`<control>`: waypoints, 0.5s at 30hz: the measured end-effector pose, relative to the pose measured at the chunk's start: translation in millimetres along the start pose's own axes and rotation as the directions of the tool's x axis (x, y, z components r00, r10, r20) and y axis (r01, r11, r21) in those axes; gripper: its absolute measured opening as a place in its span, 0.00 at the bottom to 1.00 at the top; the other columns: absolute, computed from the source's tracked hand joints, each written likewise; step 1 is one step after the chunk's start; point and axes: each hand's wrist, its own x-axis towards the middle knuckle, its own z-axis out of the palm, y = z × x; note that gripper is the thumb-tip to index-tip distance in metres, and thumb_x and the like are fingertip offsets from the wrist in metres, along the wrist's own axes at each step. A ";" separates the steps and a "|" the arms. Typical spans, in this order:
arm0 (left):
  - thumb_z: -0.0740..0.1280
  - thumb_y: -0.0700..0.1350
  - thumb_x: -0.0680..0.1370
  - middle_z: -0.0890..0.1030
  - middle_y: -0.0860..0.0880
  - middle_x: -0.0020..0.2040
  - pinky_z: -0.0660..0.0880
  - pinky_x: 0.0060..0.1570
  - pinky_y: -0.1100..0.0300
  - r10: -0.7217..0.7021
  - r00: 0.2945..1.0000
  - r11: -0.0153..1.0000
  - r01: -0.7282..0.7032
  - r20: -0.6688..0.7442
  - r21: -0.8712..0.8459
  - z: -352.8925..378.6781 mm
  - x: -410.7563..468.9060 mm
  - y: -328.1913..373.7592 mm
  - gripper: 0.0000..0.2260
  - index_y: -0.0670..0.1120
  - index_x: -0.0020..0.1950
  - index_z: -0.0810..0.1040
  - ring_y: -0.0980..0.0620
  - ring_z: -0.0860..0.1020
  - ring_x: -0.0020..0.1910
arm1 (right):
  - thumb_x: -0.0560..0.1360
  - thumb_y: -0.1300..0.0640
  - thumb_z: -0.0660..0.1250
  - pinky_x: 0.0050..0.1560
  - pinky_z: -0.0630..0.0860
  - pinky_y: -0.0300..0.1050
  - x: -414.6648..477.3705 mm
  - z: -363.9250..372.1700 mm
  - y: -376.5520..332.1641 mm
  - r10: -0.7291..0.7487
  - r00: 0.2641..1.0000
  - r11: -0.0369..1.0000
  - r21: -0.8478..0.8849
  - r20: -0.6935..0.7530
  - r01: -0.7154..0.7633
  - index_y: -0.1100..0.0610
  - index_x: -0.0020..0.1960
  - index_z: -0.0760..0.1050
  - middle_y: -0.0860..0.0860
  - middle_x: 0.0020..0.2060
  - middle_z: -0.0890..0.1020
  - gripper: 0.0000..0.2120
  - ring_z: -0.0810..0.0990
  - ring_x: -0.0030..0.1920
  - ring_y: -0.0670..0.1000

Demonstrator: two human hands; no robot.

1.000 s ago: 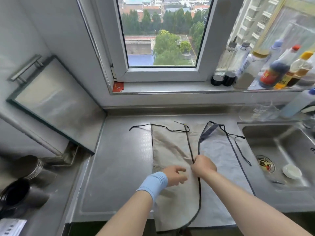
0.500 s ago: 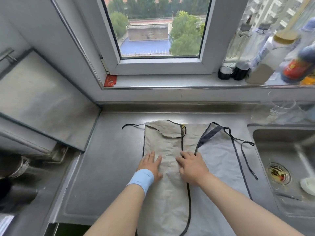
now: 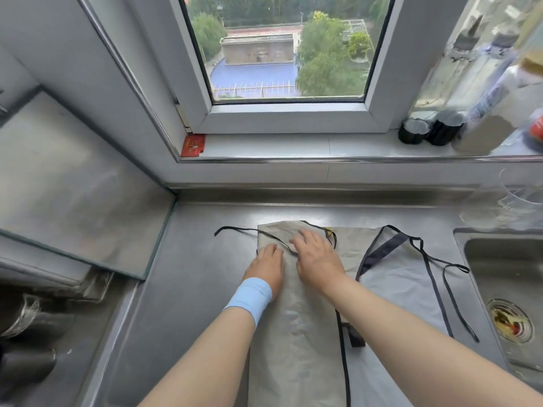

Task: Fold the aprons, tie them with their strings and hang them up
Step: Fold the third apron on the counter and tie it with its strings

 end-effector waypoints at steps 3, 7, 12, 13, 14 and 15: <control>0.55 0.49 0.82 0.49 0.47 0.79 0.55 0.74 0.54 0.037 0.999 0.999 -0.038 0.015 0.036 3.2 26.2 -13.0 0.26 0.44 0.78 0.52 0.47 0.48 0.78 | 0.77 0.61 0.57 0.75 0.53 0.50 23.6 -1.5 0.9 0.023 0.995 0.998 -0.062 0.101 -0.016 0.56 0.77 0.59 0.55 0.79 0.54 0.28 0.52 0.79 0.56; 0.54 0.62 0.79 0.35 0.48 0.78 0.42 0.76 0.51 0.094 0.986 0.976 -0.118 0.135 0.184 18.6 31.6 -42.8 0.36 0.49 0.79 0.40 0.46 0.36 0.77 | 0.81 0.49 0.52 0.77 0.45 0.50 49.3 15.5 6.4 0.030 0.975 0.995 -0.094 0.219 -0.010 0.53 0.81 0.46 0.52 0.80 0.45 0.31 0.44 0.80 0.53; 0.49 0.73 0.70 0.27 0.48 0.75 0.34 0.74 0.47 0.178 0.968 0.949 -0.217 0.179 0.228 23.7 24.4 -83.4 0.41 0.59 0.77 0.36 0.48 0.29 0.75 | 0.76 0.37 0.41 0.78 0.43 0.51 44.0 37.8 29.1 0.035 0.966 0.989 -0.145 0.256 0.003 0.49 0.81 0.41 0.51 0.80 0.42 0.36 0.40 0.79 0.52; 0.49 0.73 0.70 0.26 0.49 0.75 0.32 0.73 0.47 0.189 0.964 0.943 -0.232 0.187 0.239 20.7 23.8 -88.6 0.41 0.59 0.77 0.35 0.49 0.28 0.74 | 0.75 0.35 0.40 0.79 0.43 0.52 41.5 41.6 32.5 0.022 0.970 0.988 -0.155 0.242 0.016 0.49 0.81 0.41 0.51 0.80 0.41 0.37 0.40 0.79 0.52; 0.50 0.72 0.71 0.27 0.49 0.75 0.31 0.72 0.46 0.195 0.963 0.938 -0.239 0.187 0.251 18.6 23.9 -91.8 0.41 0.59 0.77 0.36 0.50 0.28 0.74 | 0.75 0.35 0.40 0.79 0.43 0.52 40.4 43.6 34.6 0.014 0.973 0.987 -0.156 0.230 0.023 0.49 0.81 0.41 0.50 0.79 0.41 0.38 0.39 0.79 0.52; 0.51 0.71 0.72 0.29 0.49 0.76 0.33 0.72 0.46 0.198 0.966 0.936 -0.236 0.166 0.261 18.4 24.8 -93.0 0.39 0.59 0.78 0.39 0.50 0.31 0.76 | 0.75 0.35 0.41 0.79 0.44 0.52 41.1 45.7 36.2 0.011 0.974 0.988 -0.151 0.225 0.024 0.49 0.81 0.43 0.50 0.79 0.41 0.38 0.40 0.79 0.52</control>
